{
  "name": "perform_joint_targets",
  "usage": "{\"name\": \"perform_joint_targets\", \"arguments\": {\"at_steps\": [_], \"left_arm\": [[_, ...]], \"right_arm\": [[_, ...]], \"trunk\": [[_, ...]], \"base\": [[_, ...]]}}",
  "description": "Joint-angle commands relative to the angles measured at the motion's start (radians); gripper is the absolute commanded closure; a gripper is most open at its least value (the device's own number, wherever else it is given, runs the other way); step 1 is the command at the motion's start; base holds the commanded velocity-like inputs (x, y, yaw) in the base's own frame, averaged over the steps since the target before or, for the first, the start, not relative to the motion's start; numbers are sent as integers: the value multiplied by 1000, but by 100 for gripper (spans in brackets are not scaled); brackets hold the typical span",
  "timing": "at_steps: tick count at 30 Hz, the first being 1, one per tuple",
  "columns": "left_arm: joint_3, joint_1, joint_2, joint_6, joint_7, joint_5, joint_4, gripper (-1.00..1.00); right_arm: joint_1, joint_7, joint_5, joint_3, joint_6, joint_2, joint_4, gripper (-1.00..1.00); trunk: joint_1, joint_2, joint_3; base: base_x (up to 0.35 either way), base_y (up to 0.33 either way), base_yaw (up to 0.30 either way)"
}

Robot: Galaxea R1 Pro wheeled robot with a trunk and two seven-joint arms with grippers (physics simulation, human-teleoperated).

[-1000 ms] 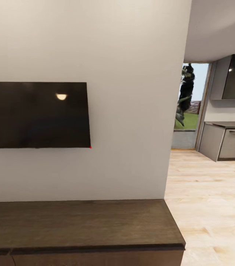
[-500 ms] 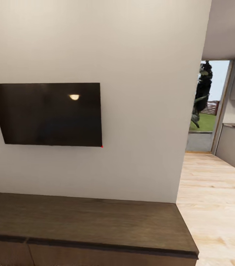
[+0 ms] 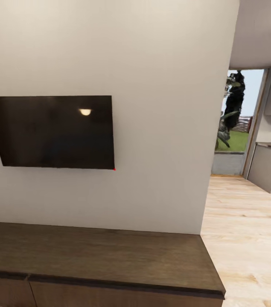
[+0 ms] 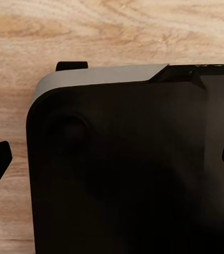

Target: Place each of the two pumpkins and all three candles from the living room inside a cabinet in the living room (use any cabinet), then make sure every cabinet is closed, and position the cauldron so it is next to a table in the living room.

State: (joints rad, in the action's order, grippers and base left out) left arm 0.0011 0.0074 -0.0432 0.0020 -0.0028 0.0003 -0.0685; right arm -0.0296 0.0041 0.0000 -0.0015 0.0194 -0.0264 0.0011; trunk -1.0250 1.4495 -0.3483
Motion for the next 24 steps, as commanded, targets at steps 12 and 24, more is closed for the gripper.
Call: {"name": "perform_joint_targets", "arguments": {"at_steps": [12, 24], "left_arm": [[-1, 1, -1, 0, 0, 0, -2, -100], [-1, 1, -1, 0, 0, 0, -2, -100]], "right_arm": [[-1, 1, 1, 1, 2, -1, 0, -100], [0, 4, 3, 3, 5, -1, 0, -100]], "trunk": [[0, 1, -2], [0, 1, -6]], "base": [[0, 25, -17], [0, 0, -33]]}}
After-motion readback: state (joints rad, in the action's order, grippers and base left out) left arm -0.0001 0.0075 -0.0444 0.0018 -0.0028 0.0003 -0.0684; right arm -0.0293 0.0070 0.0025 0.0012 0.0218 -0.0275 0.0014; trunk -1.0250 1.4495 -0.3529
